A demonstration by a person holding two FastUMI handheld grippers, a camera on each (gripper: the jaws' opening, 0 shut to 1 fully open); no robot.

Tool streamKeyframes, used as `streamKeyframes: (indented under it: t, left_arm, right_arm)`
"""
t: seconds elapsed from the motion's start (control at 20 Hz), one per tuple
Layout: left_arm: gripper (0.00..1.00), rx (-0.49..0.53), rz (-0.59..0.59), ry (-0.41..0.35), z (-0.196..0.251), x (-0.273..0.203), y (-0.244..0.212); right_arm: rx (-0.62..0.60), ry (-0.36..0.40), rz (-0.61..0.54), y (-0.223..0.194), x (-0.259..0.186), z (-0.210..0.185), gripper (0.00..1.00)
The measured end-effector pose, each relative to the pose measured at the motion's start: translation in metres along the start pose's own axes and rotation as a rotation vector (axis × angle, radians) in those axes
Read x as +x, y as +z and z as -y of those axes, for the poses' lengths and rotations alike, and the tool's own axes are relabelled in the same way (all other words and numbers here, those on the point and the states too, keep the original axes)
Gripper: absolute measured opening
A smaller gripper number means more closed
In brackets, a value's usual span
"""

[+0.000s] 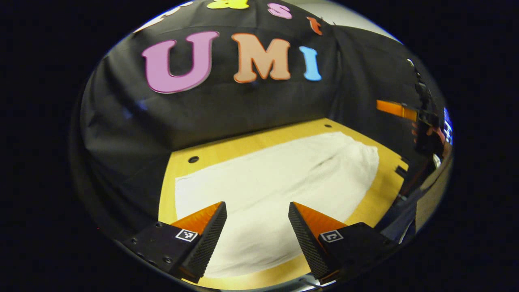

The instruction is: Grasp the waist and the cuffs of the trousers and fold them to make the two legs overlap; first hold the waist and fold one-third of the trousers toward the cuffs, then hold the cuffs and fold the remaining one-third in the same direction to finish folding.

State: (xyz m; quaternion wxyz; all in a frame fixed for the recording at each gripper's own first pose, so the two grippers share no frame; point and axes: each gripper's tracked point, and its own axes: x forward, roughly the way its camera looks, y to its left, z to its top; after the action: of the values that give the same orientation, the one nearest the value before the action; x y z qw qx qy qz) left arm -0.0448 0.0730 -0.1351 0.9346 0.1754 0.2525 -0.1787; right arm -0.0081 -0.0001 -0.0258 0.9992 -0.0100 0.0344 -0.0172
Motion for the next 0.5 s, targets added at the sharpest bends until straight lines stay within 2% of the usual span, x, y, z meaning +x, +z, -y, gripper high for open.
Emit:
streamKeyframes:
  t: [0.2, 0.35, 0.5]
  left_arm:
    - [0.88, 0.219, -0.204, -0.158, 0.006, -0.003, -0.056]
    - [0.86, 0.336, -0.359, -0.288, 0.007, -0.013, -0.099]
    - [0.83, 0.441, -0.459, -0.368, 0.000, -0.021, -0.123]
  right_arm:
    - [0.023, -0.036, -0.020, -0.005, -0.006, 0.008, 0.96]
    - [0.053, -0.076, -0.033, -0.010, -0.013, 0.015, 0.96]
    - [0.053, -0.108, -0.050, -0.017, -0.019, 0.020, 0.96]
